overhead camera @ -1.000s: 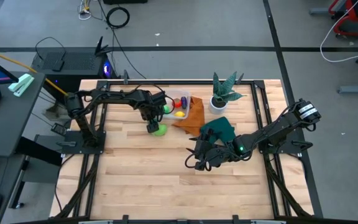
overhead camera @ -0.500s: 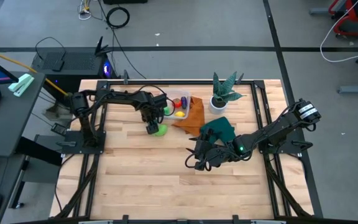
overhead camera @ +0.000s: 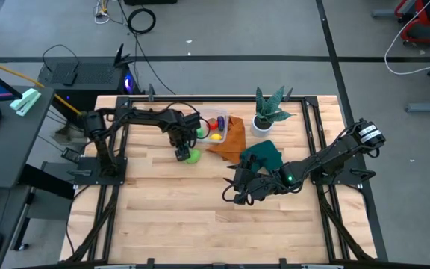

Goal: Pick and placing Produce into tupperware
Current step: Put the green bell pepper into the transparent container

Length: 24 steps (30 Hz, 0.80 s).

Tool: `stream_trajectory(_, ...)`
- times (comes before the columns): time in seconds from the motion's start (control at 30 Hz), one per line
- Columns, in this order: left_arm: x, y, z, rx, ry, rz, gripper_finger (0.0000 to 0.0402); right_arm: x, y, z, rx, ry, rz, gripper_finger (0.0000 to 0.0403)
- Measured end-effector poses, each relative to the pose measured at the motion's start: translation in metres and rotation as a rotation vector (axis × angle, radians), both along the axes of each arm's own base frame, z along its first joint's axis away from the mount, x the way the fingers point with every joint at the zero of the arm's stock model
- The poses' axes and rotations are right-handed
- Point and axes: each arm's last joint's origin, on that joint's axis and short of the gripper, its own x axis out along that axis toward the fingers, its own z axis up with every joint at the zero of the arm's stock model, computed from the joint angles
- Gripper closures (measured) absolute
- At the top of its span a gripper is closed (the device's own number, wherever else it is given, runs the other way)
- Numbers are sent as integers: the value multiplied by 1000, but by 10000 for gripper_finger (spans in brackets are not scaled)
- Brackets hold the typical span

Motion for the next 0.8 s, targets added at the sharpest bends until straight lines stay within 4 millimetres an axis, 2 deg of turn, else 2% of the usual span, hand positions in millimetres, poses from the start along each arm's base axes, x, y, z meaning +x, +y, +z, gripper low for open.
stream_trajectory(0.27,3,2,8,2,-1,1,167,0,0,0,1,0,0,239)
stream_trajectory(0.5,6,3,23,-12,39,-32,154,0,0,0,1,0,0,239)
stream_trajectory(0.67,0,2,29,-35,88,-31,164,0,0,0,1,0,0,239)
stream_trajectory(0.8,-8,-1,43,-33,83,-30,165,0,0,0,1,0,-1,239)
